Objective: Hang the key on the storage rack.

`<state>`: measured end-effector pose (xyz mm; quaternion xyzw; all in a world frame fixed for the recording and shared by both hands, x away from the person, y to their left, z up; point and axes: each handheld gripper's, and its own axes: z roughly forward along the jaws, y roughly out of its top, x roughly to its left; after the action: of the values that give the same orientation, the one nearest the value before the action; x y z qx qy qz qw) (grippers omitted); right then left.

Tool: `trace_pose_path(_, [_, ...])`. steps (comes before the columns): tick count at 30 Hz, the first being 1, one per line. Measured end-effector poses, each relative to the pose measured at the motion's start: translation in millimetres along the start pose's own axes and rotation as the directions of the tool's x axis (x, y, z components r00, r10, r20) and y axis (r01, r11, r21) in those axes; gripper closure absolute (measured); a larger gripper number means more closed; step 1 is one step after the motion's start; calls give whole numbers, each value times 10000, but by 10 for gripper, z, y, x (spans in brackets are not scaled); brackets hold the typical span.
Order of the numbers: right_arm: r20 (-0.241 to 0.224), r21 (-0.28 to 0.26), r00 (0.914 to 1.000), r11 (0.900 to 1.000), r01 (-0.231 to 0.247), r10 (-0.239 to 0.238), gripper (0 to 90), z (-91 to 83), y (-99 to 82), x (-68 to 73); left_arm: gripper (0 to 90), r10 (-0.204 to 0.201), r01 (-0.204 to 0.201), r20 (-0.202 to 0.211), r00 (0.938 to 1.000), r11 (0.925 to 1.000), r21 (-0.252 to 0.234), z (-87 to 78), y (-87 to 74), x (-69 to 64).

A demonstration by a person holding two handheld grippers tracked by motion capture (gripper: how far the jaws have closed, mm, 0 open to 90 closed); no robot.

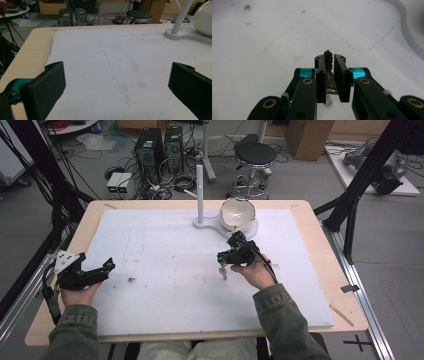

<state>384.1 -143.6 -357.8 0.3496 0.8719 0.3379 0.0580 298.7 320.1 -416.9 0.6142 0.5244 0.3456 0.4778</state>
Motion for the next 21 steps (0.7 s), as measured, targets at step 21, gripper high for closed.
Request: trace_pose_path(21, [-491,-1487,9983,9881,-382,312,807,-271,253,-6,17,-4,4,17,10000,10000,-18,-2,0,0])
